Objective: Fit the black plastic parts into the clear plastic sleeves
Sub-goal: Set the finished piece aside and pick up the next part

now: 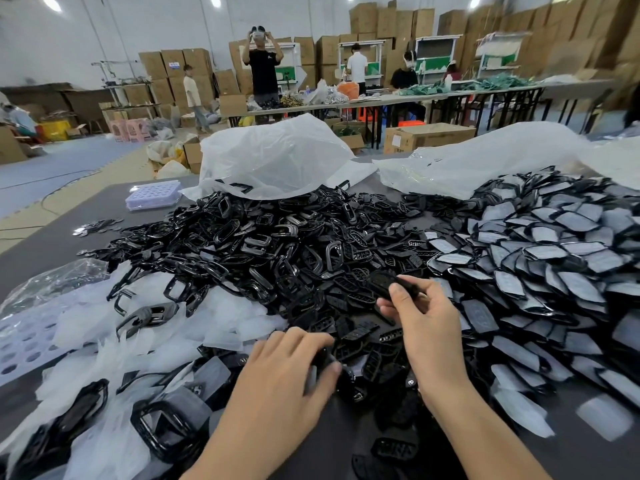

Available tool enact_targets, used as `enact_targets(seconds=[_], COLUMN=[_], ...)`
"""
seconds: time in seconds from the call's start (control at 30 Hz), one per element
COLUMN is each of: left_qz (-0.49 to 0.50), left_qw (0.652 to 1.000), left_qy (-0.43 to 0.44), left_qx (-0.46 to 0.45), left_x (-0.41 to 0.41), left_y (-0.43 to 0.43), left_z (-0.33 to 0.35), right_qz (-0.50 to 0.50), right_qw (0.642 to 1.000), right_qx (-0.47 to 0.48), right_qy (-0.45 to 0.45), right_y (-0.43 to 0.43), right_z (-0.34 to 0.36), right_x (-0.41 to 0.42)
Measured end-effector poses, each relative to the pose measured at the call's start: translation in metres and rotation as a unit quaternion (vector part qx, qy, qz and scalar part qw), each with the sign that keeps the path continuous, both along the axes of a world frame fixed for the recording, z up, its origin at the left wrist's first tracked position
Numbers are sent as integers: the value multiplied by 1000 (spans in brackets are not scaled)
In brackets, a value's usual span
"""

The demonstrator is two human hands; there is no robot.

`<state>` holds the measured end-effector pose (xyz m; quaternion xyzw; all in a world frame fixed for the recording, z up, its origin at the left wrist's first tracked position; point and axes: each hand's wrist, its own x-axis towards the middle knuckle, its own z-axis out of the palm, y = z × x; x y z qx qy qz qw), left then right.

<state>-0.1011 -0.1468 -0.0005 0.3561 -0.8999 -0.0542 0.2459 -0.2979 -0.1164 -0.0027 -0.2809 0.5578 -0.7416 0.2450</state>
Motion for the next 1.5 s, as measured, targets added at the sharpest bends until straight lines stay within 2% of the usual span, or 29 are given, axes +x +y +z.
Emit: enact_targets(seconds=[0.1,0.2,0.37,0.43,0.5,0.63,0.73,0.83,0.97,1.2,1.3,1.4,1.5], left_qz=[-12,6,55,64,75,74,71,62,74,118,125,94,29], left_qw=[999,999,998,998,992,959,928,892,857,831,824,798,763], left_qy=[-43,-33,-16,15,94,256,329,391,441,491,490,511,539], left_qx=[4,21,-21,-12,29,98,161,217,254,234,254,305,355], left_x=[2,11,26,28,27,19,12,5,-2,11,19,15,7], left_y=[-1,-8,-18,-20,-21,-18,-14,-10,-11,-21,-25,-24,-21], left_z=[-3,0,10,11,13,21,21,16,12,12,13,13,12], right_qz=[5,5,22,35,53,117,234,331,391,374,363,341,332], right_qw=[1000,1000,999,999,998,992,967,940,917,922,928,939,941], right_qx=[4,10,26,26,19,-5,-35,-32,-2,0,7,2,-27], right_qy=[13,22,33,30,18,-46,-99,-82,-76,-101,-84,-36,-53], right_y=[-1,0,2,2,3,3,4,6,11,11,10,7,4], right_z=[-1,0,2,3,5,8,11,9,9,13,12,8,6], right_x=[1,3,5,7,10,15,20,28,38,34,32,29,28])
